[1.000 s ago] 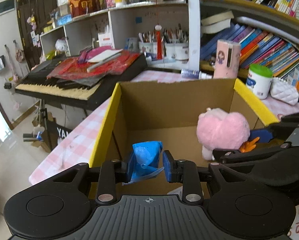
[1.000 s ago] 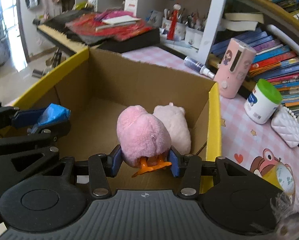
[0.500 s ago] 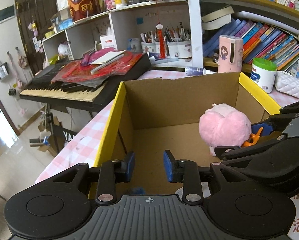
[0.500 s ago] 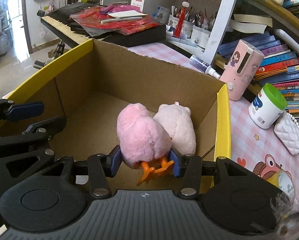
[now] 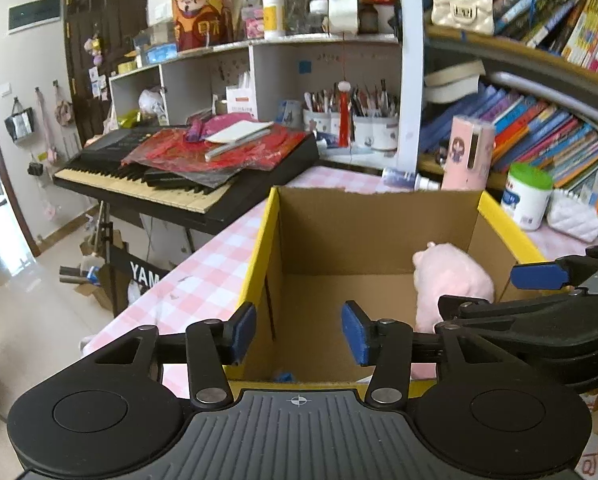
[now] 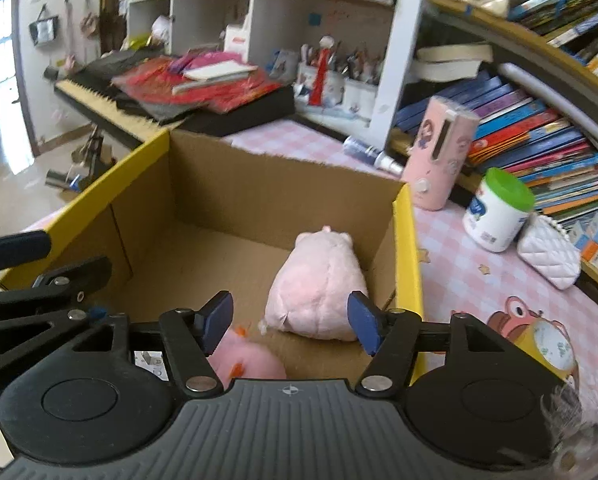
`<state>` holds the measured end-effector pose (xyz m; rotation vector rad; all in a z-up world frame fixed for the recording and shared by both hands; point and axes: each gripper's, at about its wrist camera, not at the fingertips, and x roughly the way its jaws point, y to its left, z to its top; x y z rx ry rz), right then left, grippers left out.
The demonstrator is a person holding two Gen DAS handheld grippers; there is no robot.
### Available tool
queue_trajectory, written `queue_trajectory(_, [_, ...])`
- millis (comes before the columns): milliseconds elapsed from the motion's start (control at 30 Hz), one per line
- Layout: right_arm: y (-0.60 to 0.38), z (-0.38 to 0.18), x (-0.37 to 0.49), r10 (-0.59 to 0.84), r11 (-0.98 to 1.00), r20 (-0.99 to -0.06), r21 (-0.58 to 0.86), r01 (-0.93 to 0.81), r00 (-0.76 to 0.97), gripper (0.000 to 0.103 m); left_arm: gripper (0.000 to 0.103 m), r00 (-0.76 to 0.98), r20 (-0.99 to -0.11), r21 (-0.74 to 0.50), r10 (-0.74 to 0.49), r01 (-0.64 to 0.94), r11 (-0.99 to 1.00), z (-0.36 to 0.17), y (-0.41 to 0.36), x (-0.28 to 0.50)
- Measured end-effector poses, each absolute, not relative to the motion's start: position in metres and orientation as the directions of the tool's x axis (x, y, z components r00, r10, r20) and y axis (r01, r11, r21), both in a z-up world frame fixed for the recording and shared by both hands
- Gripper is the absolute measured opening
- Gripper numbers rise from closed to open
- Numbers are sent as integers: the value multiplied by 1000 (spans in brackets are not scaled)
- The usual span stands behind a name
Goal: Organize objects
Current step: 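Open the left tool to drop the blue item while the right tool releases the heart into the box, then withdraw both tools from the box back over the table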
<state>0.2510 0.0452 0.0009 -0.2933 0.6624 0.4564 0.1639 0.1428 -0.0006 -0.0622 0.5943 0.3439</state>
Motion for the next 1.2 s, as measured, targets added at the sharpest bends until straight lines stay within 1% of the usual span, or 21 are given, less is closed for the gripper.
queue_trajectory(33, [44,3,247,309,867,-635,-118,-484,708,65,51,782,-542,34,308,-345,938,2,142,159])
queue_trajectory(100, [40,9,238,302,881,-604,-119,-458,738,69,63,793,-508,25,336,-377,926,5,142,148])
queue_trajectory(167, [36,14,228,294,891,-577,-123,-436,762,73,68,803,-489,0,341,-391,920,6,143,138])
queue_trajectory(333, [29,21,198,273,902,-527,-152,-405,805,77,71,798,-492,-22,347,-410,912,7,142,120])
queue_trajectory(400, [26,19,187,250,909,-521,-163,-383,816,79,77,791,-499,-21,354,-419,908,5,140,111])
queue_trajectory(500, [21,14,171,228,918,-530,-162,-361,817,82,81,782,-511,-21,358,-428,904,1,137,96])
queue_trajectory(567, [20,10,160,212,917,-536,-181,-356,817,85,83,776,-520,-24,358,-432,901,-2,137,86])
queue_trajectory(733, [18,2,132,187,910,-547,-216,-354,816,88,86,764,-529,-22,369,-448,894,-3,135,60])
queue_trajectory(900, [15,-4,106,180,913,-578,-202,-353,796,88,86,753,-546,-11,366,-443,896,-4,133,36])
queue_trajectory(1067, [10,-5,83,178,917,-581,-196,-348,794,90,87,754,-547,-8,363,-438,899,-4,131,16])
queue_trajectory(1200, [2,-9,65,166,922,-589,-192,-337,791,91,87,752,-564,-4,340,-414,910,-9,124,2])
